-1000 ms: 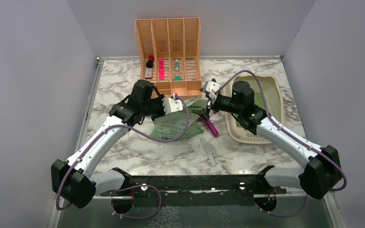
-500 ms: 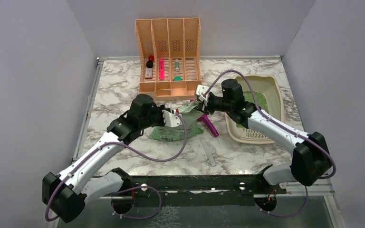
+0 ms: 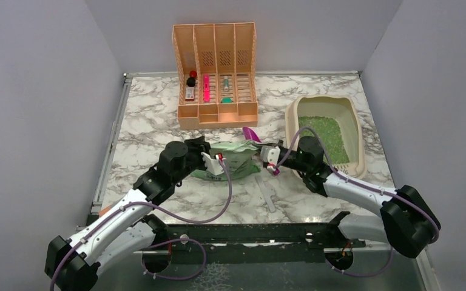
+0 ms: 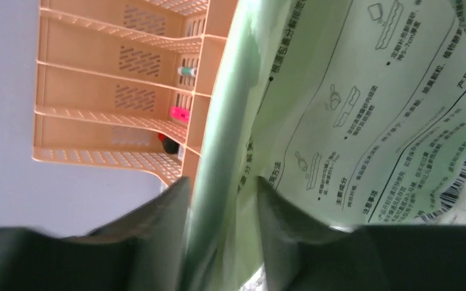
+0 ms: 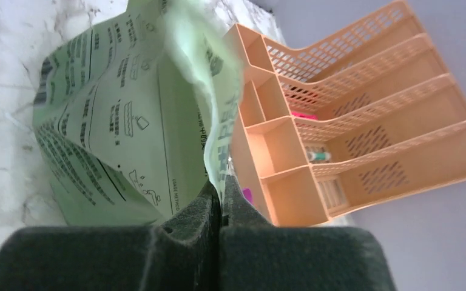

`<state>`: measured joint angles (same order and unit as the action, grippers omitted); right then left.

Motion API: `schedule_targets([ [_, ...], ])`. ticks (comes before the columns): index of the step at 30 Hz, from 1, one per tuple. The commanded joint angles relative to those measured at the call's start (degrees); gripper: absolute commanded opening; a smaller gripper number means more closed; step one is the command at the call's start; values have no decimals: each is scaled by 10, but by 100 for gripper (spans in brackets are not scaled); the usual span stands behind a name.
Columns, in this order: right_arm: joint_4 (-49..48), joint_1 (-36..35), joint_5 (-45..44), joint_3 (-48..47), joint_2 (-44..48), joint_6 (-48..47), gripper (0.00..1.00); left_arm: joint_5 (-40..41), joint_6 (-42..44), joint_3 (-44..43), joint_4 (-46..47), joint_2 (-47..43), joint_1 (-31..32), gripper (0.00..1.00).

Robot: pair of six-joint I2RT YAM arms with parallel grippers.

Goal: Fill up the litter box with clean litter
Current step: Close the cat litter bag at the center of the board.

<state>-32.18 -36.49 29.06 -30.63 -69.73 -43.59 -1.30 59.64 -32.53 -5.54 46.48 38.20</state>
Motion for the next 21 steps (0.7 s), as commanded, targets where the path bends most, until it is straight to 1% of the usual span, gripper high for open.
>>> schedule_targets([
  [1, -133, -18, -24, 33, 7, -120, 1, -20, -109, -48, -45, -12, -9, 59],
  [2, -137, -24, -44, 30, -1, -135, 1, -38, -151, -73, -58, -9, -9, 68],
  [3, -165, -29, -63, 41, -8, -150, 1, -59, -188, -106, -79, -3, -9, 76],
  [4, -209, -32, -76, 58, -12, -164, 1, -87, -211, -141, -108, 7, -10, 79],
  [5, -252, -33, -86, 71, -18, -179, 1, -116, -226, -177, -148, 18, -10, 80],
  [6, -270, -35, -98, 75, -22, -196, 1, -140, -244, -213, -179, 30, -10, 81],
  [7, -274, -40, -118, 71, -26, -211, 1, -162, -259, -243, -206, 40, -10, 85],
  [8, -291, -44, -154, 69, -33, -217, 1, -187, -267, -273, -232, 53, -10, 87],
  [9, -322, -47, -165, 73, -43, -220, 1, -205, -278, -298, -248, 65, -10, 88],
  [10, -362, -50, -179, 81, -52, -231, 1, -212, -295, -321, -256, 77, -10, 90],
  [12, -436, -63, -203, 92, -81, -261, 1, -189, -345, -365, -262, 109, -10, 96],
  [14, -501, -78, -227, 94, -110, -288, 1, -139, -375, -415, -276, 160, -11, 97],
  [16, -554, -83, -220, 97, -130, -292, 1, -124, -384, -455, -300, 216, -15, 97],
  [18, -521, -91, -203, 96, -113, -292, 1, -139, -392, -493, -323, 271, -31, 96],
  [19, -494, -94, -190, 99, -96, -286, 1, -167, -392, -510, -337, 294, -43, 96],
  [21, -402, -102, -170, 101, -51, -277, 1, -212, -394, -521, -353, 327, -62, 96],
])
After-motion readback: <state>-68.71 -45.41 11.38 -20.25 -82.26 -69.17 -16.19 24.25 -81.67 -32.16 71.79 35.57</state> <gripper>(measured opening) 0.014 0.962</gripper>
